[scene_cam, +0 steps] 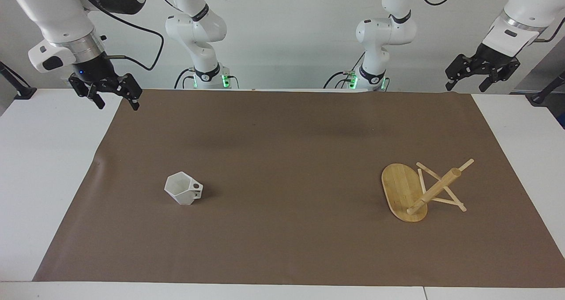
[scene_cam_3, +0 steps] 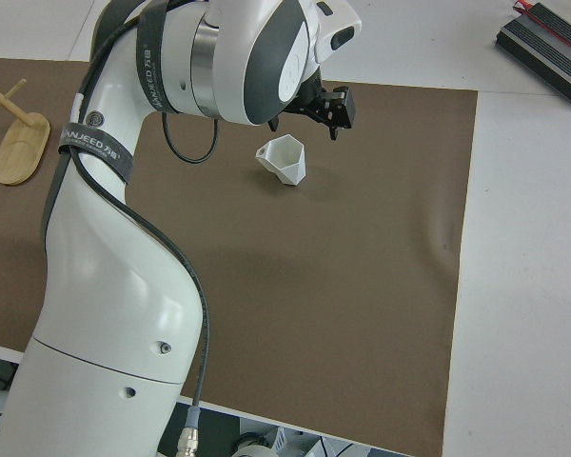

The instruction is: Hang cup on rack

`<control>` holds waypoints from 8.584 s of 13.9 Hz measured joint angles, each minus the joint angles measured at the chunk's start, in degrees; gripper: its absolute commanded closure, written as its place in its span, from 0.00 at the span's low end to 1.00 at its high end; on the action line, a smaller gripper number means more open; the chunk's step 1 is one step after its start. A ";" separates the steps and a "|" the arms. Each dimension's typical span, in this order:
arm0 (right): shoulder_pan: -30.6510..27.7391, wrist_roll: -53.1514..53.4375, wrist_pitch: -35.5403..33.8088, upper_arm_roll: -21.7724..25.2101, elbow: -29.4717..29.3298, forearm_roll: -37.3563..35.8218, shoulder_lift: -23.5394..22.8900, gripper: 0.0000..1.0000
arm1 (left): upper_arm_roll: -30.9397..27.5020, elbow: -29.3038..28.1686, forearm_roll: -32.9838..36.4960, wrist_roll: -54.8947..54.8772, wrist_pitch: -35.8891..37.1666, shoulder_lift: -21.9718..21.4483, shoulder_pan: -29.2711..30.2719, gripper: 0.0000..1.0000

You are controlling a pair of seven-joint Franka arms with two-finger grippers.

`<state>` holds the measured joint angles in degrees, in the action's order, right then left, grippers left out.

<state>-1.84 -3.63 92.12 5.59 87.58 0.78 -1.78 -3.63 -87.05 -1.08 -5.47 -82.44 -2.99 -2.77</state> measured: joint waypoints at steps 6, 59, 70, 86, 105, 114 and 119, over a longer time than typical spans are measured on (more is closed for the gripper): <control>-0.01 0.00 0.00 0.05 0.13 0.00 0.00 0.00 | -0.01 -0.02 0.00 0.00 0.01 0.00 0.00 0.00; 3.96 4.77 45.58 -1.86 23.71 0.05 -13.61 0.02 | -0.05 -0.03 0.00 0.00 0.01 0.00 0.00 0.00; 3.96 4.83 45.66 -1.91 23.71 0.30 -13.62 1.00 | -0.05 -0.03 0.00 0.00 0.01 0.00 0.00 0.00; 4.33 2.59 25.00 -3.96 13.16 17.71 -10.08 1.00 | -0.05 -0.03 0.00 0.00 0.01 0.00 0.00 0.00; 6.81 0.11 26.56 -21.69 10.49 57.78 -8.24 1.00 | 0.07 -0.03 0.00 1.91 -0.04 0.00 -0.66 0.00; 11.44 2.14 34.19 -22.78 10.65 60.86 -8.25 1.00 | 2.45 -0.06 -9.97 36.24 -2.85 0.47 -1.51 0.00; 11.45 5.55 41.30 -26.83 10.84 61.53 -8.36 1.00 | 3.88 -0.25 -16.70 58.14 -4.04 0.78 -2.23 0.00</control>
<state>9.61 1.92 133.42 -21.24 98.43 62.31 -10.14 0.26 -87.30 -17.77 52.67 -86.48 -2.21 -5.00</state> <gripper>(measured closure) 0.956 0.000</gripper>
